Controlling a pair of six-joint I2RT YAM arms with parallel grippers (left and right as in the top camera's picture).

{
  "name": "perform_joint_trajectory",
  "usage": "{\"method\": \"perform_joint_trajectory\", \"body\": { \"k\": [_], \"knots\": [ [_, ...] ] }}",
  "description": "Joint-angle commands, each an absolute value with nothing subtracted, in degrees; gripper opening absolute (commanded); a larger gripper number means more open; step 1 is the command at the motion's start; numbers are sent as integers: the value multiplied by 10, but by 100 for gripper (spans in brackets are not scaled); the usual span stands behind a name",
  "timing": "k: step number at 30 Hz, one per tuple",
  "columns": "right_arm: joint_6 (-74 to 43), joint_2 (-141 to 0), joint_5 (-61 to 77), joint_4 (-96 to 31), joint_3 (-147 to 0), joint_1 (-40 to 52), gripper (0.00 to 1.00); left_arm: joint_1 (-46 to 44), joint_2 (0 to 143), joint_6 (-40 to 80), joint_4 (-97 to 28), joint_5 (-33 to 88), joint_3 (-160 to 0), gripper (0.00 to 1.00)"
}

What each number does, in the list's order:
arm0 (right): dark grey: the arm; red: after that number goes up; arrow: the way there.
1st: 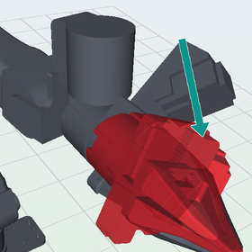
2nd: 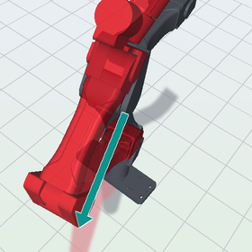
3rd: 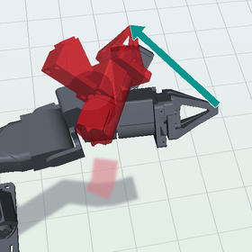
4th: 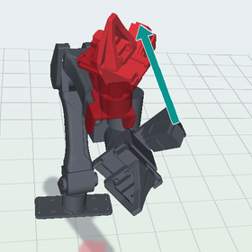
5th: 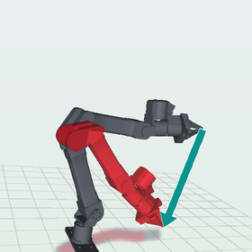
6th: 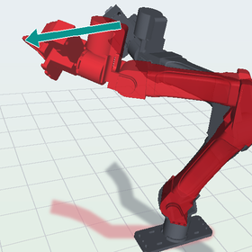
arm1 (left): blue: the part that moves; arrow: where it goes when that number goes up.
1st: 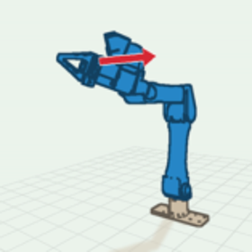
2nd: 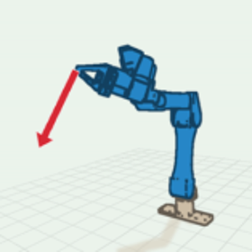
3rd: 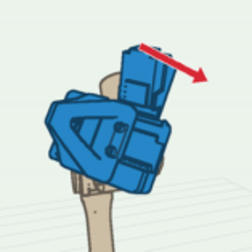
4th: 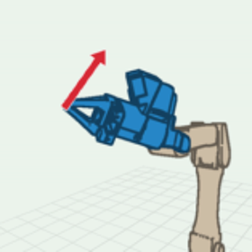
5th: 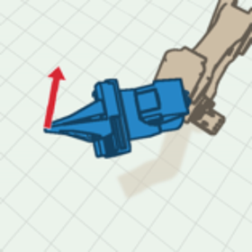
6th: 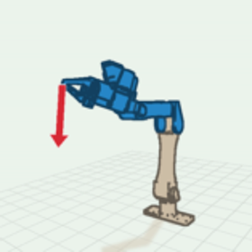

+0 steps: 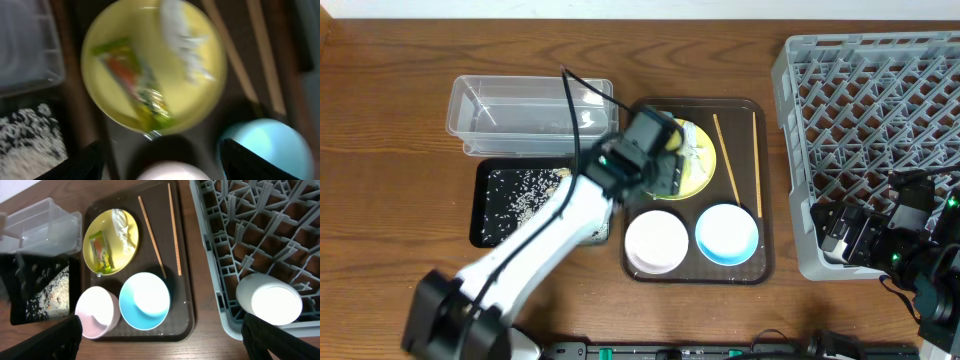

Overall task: Sort waste into correct bins and load items into the dishwasher rack
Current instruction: 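Grasp the snack wrapper on the yellow plate with the left gripper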

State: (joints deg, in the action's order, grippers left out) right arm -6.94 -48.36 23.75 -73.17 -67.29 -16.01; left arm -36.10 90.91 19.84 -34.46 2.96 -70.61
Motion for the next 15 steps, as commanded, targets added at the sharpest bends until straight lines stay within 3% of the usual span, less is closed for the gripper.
{"method": "perform_joint_trajectory", "body": {
  "k": [1, 8, 13, 15],
  "knots": [
    [-64, -483, 238, -731, -677, -164, 99, -337, 978, 148, -326, 47, -709, 75],
    [-63, -483, 238, -731, -677, -164, 99, -336, 1060, 146, -277, 56, -709, 74],
    [-63, -484, 238, -730, -677, -164, 99, -336, 1093, 147, -253, 56, -709, 53],
    [-63, -484, 238, -730, -677, -164, 99, -336, 1103, 147, -255, 56, -709, 49]
  ]
}}
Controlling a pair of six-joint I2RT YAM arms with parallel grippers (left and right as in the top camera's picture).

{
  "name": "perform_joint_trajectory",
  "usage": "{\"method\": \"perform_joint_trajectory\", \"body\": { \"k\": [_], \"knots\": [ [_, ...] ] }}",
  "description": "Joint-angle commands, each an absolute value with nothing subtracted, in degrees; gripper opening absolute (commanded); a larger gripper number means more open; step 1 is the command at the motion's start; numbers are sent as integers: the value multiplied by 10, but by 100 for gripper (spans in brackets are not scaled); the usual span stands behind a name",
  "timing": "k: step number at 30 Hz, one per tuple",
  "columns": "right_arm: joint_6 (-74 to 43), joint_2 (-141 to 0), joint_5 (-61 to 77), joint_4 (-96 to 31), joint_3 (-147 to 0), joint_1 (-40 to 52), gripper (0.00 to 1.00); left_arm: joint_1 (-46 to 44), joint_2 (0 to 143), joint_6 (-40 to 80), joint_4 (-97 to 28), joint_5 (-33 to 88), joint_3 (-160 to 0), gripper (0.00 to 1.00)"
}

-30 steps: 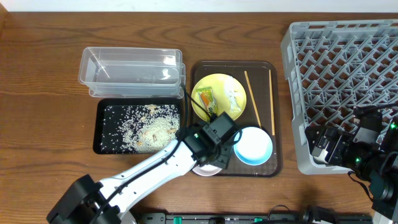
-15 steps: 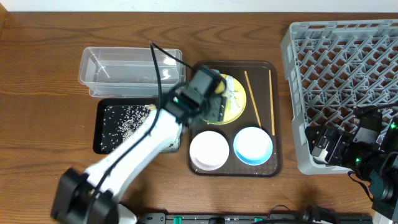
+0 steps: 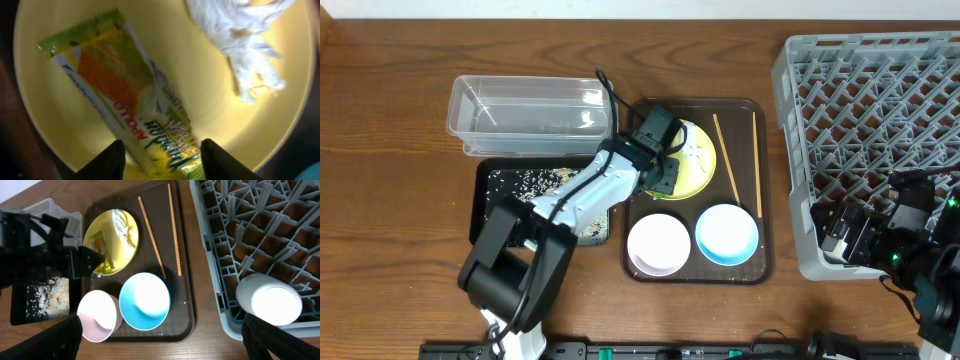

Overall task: Sort waste into correct bins and load items into the dishwasher rack
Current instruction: 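Grasp the snack wrapper on the yellow plate with the left gripper, then drop the snack wrapper into the clear plastic bin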

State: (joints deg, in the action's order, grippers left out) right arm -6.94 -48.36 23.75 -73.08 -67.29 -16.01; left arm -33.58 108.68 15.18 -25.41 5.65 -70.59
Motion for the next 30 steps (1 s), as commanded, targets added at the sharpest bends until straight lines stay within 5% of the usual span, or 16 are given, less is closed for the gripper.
{"method": "perform_joint_trajectory", "body": {
  "k": [1, 9, 21, 30],
  "knots": [
    [-63, -484, 238, -730, -677, -164, 99, -336, 1109, 147, -258, 56, -709, 46],
    [-63, -484, 238, -729, -677, -164, 99, -333, 1093, 149, -287, 56, -720, 6],
    [-63, -484, 238, -731, -677, -164, 99, -313, 949, 148, -333, -35, -803, 6],
    [-63, -484, 238, -731, -677, -164, 99, -188, 961, 148, -316, -70, -802, 6]
  ]
}}
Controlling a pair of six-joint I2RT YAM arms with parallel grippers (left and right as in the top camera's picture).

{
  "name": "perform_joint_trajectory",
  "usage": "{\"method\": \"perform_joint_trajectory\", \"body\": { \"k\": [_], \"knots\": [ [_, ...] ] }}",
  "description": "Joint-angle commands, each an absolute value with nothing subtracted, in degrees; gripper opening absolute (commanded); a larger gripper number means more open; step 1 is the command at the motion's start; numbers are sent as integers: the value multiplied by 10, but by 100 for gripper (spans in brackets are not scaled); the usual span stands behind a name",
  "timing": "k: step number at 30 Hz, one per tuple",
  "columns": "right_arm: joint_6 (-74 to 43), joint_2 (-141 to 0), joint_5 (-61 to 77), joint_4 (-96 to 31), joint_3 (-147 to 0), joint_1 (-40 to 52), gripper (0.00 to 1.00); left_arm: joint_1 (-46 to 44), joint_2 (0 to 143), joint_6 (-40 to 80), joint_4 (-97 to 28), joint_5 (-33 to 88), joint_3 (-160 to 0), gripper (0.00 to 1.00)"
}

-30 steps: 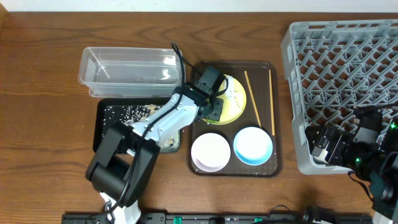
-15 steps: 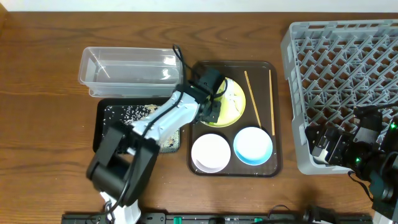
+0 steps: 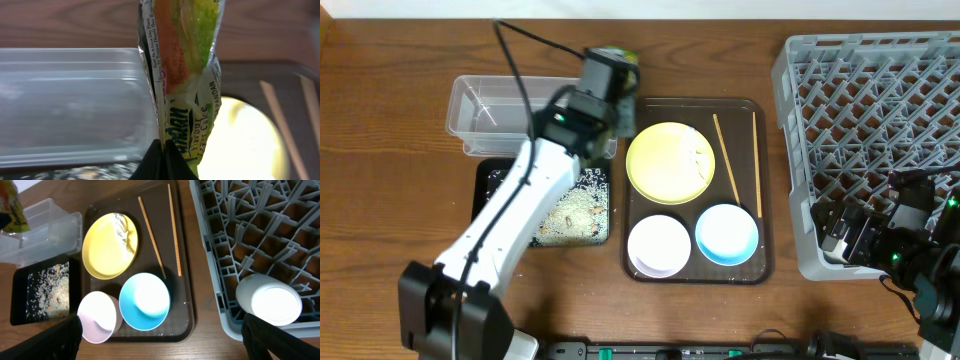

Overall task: Sort waste into correct bins and load items into the dishwasher rack
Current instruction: 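Drop the snack wrapper into the clear plastic bin, then grasp the white tissue on the yellow plate with the left gripper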

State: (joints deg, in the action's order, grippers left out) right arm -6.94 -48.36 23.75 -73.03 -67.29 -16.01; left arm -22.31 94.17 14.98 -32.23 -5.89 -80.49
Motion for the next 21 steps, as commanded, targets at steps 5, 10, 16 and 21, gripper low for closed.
{"method": "perform_joint_trajectory", "body": {
  "k": [5, 10, 16, 21],
  "knots": [
    [-63, -484, 238, -730, -677, -164, 99, -145, 983, 148, -326, 3, -802, 14],
    [-63, -484, 238, -731, -677, -164, 99, -142, 980, 151, -321, 8, -804, 56],
    [-63, -484, 238, -730, -677, -164, 99, -157, 965, 163, -316, 95, -809, 61],
    [-64, -484, 238, -730, -677, -164, 99, -215, 980, 152, -310, 137, -809, 61]
  ]
}}
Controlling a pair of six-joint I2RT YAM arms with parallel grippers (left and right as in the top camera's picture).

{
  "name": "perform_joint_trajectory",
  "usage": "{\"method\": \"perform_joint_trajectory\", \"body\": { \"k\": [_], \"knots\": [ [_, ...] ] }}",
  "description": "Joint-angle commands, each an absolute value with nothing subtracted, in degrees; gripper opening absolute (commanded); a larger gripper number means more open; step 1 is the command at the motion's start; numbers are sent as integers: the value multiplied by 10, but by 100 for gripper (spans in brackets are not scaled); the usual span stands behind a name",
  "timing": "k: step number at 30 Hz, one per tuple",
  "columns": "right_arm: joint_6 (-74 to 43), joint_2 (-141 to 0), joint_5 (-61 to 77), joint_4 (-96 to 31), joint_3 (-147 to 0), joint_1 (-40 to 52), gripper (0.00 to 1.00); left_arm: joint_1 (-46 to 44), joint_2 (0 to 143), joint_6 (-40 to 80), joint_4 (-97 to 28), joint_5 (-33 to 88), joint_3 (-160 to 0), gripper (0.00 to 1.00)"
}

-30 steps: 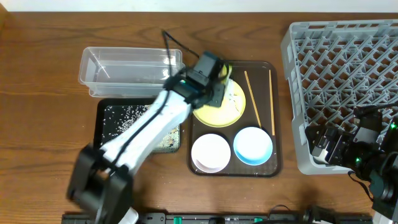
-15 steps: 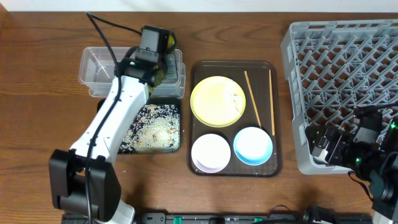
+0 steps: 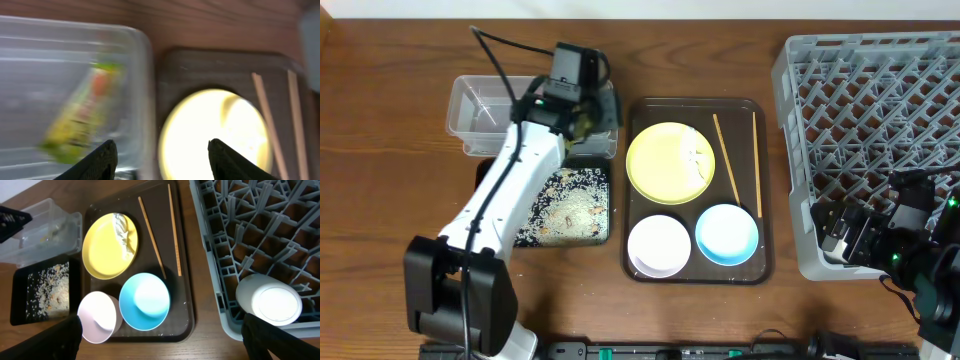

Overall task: Sort waste into correct bins and load items into the dishwasher rack
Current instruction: 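Grasp the white tissue on the yellow plate with the left gripper, then drop the tissue into the clear plastic bin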

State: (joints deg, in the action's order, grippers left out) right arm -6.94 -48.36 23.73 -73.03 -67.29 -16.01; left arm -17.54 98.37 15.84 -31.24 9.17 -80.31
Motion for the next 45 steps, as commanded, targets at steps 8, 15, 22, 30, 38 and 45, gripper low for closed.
{"method": "perform_joint_trajectory", "body": {
  "k": [8, 15, 22, 30, 38, 45],
  "knots": [
    [-64, -484, 238, -731, -677, -164, 99, -321, 1066, 71, -285, 121, -809, 61],
    [-64, -484, 238, -731, -677, -164, 99, -352, 1141, 84, -242, 120, -809, 59],
    [-64, -484, 238, -731, -677, -164, 99, -370, 1187, 97, -230, 120, -809, 52],
    [-64, -484, 238, -732, -677, -164, 99, -366, 1183, 98, -238, 98, -809, 6],
    [-64, -484, 238, -733, -677, -164, 99, -305, 1060, 145, -292, 98, -814, 6],
    [-68, -484, 238, -733, -677, -164, 99, -239, 957, 147, -326, 98, -814, 6]
  ]
}}
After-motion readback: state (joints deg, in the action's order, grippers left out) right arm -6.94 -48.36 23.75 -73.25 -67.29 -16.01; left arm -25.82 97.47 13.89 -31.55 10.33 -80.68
